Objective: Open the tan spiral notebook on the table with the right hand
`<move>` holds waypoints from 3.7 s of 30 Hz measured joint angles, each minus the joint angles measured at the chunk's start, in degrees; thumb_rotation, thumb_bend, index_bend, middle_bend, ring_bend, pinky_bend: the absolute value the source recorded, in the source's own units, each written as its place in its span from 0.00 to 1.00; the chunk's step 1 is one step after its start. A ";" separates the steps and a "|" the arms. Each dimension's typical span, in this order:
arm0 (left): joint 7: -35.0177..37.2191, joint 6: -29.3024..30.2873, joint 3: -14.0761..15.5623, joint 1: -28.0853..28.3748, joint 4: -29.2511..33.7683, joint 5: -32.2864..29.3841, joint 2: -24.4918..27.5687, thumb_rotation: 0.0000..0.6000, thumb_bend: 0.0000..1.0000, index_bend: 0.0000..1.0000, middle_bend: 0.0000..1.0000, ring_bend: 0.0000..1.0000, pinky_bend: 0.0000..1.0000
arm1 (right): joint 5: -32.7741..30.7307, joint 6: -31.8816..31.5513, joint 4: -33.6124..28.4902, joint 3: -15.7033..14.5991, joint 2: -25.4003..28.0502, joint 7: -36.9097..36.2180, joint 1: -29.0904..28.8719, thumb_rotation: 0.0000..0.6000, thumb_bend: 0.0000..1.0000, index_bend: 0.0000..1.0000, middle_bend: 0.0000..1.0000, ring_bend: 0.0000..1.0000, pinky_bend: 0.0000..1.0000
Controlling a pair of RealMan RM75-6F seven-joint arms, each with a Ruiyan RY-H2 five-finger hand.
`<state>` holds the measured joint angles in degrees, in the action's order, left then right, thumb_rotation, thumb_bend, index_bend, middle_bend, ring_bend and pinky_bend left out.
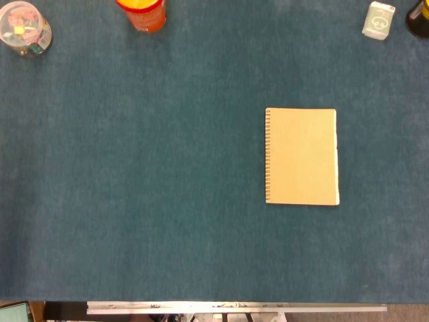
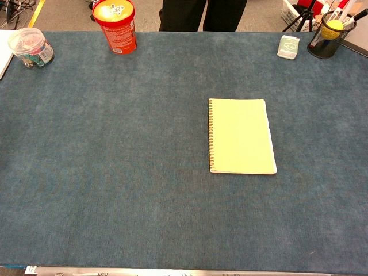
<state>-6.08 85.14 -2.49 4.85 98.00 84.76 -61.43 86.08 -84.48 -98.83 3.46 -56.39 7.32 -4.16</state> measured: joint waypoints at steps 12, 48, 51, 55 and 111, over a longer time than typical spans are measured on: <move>-0.08 0.22 0.13 -0.05 0.44 0.44 0.22 1.00 0.51 0.29 0.27 0.15 0.17 | 4.46 -1.50 0.53 0.13 -0.14 -2.39 -0.79 1.00 0.27 0.38 0.32 0.21 0.20; 2.01 1.41 2.01 -2.07 1.21 1.93 2.81 1.00 0.51 0.30 0.27 0.15 0.17 | 17.26 20.15 11.04 -5.57 -17.68 8.61 -16.74 1.00 0.00 0.33 0.27 0.16 0.21; 2.16 1.19 2.12 -2.20 0.97 1.63 2.82 1.00 0.51 0.30 0.27 0.15 0.17 | 16.93 21.53 12.18 -6.22 -19.04 9.47 -17.29 1.00 0.00 0.31 0.26 0.15 0.21; 2.26 0.90 2.23 -2.22 0.90 1.57 2.80 1.00 0.51 0.30 0.27 0.15 0.17 | 16.46 22.57 13.98 -6.72 -21.06 10.33 -17.87 1.00 0.00 0.31 0.26 0.14 0.21; 2.83 0.75 1.73 -2.85 -0.90 0.32 2.55 1.00 0.51 0.30 0.27 0.15 0.17 | 9.96 22.67 23.72 -6.21 -31.30 10.16 -22.75 1.00 0.04 0.31 0.26 0.14 0.21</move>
<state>-3.25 85.89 -0.76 1.99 97.10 85.08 -58.88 96.04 -61.81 -75.11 -2.76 -87.69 17.48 -26.92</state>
